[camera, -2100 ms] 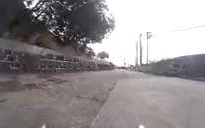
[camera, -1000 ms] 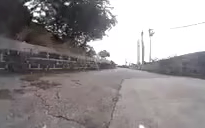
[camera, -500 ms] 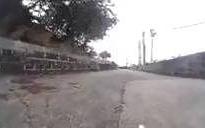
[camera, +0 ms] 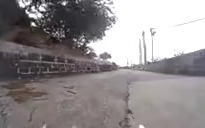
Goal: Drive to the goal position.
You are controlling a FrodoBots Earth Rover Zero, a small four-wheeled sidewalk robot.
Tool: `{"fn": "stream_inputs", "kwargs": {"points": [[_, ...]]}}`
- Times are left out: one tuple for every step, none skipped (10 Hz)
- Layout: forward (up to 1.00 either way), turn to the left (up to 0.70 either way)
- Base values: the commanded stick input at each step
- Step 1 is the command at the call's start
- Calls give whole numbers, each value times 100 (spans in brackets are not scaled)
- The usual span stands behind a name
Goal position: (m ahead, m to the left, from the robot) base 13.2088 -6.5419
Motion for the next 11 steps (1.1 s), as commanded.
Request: {"fn": "stream_inputs", "kwargs": {"points": [[70, 0], [70, 0], [70, 0], [70, 0], [70, 0], [70, 0], [70, 0], [70, 0], [70, 0], [70, 0], [70, 0]]}}
